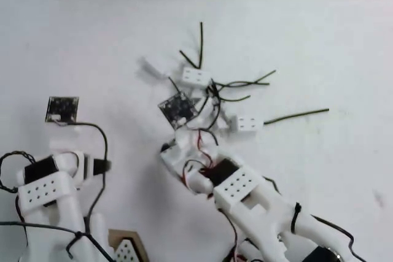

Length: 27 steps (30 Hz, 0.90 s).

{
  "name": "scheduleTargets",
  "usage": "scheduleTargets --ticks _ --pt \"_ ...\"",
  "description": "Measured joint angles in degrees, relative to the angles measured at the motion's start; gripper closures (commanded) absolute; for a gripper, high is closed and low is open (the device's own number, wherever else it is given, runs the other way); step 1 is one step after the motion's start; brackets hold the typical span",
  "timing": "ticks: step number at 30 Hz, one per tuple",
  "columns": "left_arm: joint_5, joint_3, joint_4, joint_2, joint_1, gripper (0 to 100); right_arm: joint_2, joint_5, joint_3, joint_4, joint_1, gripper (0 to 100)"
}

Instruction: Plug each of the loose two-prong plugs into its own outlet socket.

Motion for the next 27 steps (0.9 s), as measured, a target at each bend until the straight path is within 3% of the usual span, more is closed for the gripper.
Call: scheduleTargets --ticks 27 --pt "0.0 0.0 0.0 0.0 0.0 65 2.7 1.6 1.1 -1.3 0.0 98.2"
